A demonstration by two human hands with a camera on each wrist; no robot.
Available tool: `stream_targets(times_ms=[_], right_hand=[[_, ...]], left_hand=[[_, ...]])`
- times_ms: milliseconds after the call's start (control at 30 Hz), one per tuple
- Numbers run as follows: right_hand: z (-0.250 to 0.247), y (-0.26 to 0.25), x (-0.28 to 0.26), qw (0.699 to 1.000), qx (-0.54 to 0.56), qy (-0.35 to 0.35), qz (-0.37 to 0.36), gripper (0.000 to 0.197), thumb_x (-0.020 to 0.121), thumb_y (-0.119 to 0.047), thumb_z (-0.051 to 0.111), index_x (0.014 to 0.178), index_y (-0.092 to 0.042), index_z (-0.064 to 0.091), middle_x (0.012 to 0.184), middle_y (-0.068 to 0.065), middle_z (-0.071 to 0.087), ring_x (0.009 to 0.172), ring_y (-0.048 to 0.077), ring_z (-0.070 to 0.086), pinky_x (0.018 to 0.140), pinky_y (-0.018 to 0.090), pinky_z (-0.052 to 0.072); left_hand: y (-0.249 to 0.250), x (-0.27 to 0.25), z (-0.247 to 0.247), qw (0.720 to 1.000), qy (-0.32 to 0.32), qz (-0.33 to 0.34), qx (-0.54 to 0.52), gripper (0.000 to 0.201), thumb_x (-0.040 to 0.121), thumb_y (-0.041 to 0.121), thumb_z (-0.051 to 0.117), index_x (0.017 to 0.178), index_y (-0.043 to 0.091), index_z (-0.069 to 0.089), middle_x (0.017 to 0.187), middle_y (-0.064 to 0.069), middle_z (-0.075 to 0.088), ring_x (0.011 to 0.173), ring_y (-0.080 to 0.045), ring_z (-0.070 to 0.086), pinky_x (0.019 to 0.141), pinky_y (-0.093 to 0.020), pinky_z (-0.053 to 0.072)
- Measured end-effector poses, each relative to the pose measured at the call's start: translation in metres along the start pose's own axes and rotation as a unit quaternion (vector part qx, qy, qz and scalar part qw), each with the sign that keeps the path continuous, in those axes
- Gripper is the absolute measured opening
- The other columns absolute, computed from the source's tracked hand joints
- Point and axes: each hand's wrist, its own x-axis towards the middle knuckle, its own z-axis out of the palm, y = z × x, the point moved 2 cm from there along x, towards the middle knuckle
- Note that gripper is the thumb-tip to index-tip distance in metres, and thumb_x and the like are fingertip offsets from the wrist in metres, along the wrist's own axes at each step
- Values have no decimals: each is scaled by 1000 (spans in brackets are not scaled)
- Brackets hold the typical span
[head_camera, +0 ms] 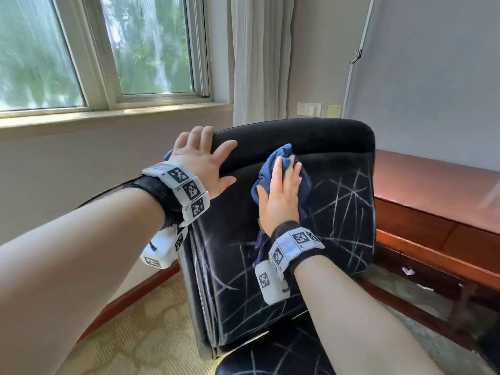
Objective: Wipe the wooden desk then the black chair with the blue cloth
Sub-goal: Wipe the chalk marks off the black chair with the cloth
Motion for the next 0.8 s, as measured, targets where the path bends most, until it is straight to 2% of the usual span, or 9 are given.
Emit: stream_targets(times_ms=[100,200,267,333,433,533,600,700,800], right_hand=[[-24,15,28,999,-45,5,10,66,100,-28,36,149,-17,-7,156,12,-14,144,29,-11,118,39,7],[-39,36,43,997,-66,0,48,65,100,-31,34,149,-19,-7,157,11,-12,145,29,-6,117,38,12],[-38,46,41,997,-59,-5,49,66,100,-32,35,149,-20,-7,157,10,-11,145,29,-4,117,39,15],[-33,52,32,998,-43,11,42,66,100,-30,37,149,-19,-5,157,11,-9,144,29,-4,117,40,14],[-19,53,20,999,-30,34,17,65,99,-25,41,149,-15,2,157,13,-6,144,31,-8,118,42,8],[-13,50,26,998,-26,56,-26,65,97,-23,44,149,-12,8,157,13,-4,143,30,-10,115,36,-3],[-20,52,43,996,-34,70,-42,63,98,-25,43,150,-12,10,157,12,-2,144,30,-9,115,35,-4],[-36,68,66,994,-33,106,1,61,99,-27,40,150,-11,12,157,14,2,144,31,-5,117,40,5],[-38,86,56,988,8,144,57,61,98,-24,43,149,-7,14,155,22,5,144,36,0,116,45,11]], left_hand=[[16,21,-1,998,-37,32,29,75,88,66,36,146,46,-7,155,-10,-13,143,-32,-12,115,-45,-4],[23,39,-1,995,-77,45,37,76,87,68,37,142,52,-12,154,-2,-24,143,-33,-10,114,-49,2],[29,44,1,995,-75,46,47,78,83,73,34,141,53,-14,154,-1,-25,141,-34,-3,112,-50,9],[35,46,4,995,-47,49,67,82,79,79,31,141,52,-15,154,-2,-23,138,-35,3,109,-50,13],[38,46,10,995,-22,48,83,85,76,82,28,141,51,-15,154,-2,-20,137,-34,5,109,-49,13],[37,48,13,995,-9,48,88,87,73,85,26,141,51,-16,154,-2,-20,137,-34,6,109,-49,13],[37,49,15,995,-3,48,88,88,72,86,25,141,50,-16,153,-3,-19,137,-35,6,109,-49,13],[39,50,15,995,3,49,87,88,72,86,24,141,50,-16,154,-3,-18,136,-35,7,109,-49,13],[39,50,15,995,5,48,83,86,73,85,24,142,50,-14,154,-3,-17,136,-35,7,109,-49,13]])
